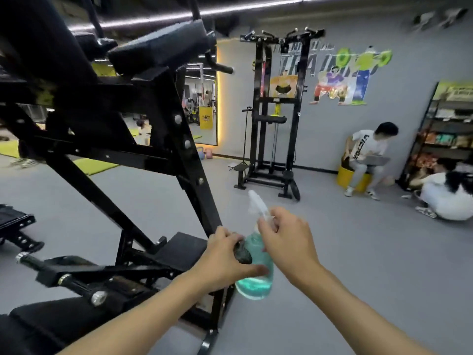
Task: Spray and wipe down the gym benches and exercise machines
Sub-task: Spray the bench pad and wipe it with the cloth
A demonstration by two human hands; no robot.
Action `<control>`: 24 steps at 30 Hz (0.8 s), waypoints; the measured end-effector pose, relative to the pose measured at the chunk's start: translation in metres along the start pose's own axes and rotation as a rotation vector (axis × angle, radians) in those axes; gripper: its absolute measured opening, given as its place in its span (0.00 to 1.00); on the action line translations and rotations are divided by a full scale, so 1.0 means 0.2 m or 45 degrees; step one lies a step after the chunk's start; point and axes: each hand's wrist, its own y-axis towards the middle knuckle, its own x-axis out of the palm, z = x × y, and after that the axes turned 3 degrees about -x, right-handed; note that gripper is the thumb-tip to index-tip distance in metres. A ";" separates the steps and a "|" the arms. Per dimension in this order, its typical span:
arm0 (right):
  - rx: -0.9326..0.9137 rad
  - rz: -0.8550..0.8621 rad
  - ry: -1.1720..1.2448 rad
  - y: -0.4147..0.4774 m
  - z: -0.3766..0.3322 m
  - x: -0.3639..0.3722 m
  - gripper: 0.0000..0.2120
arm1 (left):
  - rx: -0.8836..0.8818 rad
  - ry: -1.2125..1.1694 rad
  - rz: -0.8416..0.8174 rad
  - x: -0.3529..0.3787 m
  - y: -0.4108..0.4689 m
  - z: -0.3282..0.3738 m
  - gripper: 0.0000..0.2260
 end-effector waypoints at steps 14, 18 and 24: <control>-0.074 -0.463 0.296 1.55 0.99 -0.01 0.17 | 0.067 -0.162 0.318 0.39 1.71 0.16 0.16; -0.083 -0.513 0.348 1.99 1.23 0.03 0.12 | 0.024 -0.255 0.267 0.45 2.19 0.22 0.12; -0.082 -0.807 0.530 2.74 1.67 0.24 0.16 | -0.033 -0.466 0.152 0.54 2.92 0.22 0.19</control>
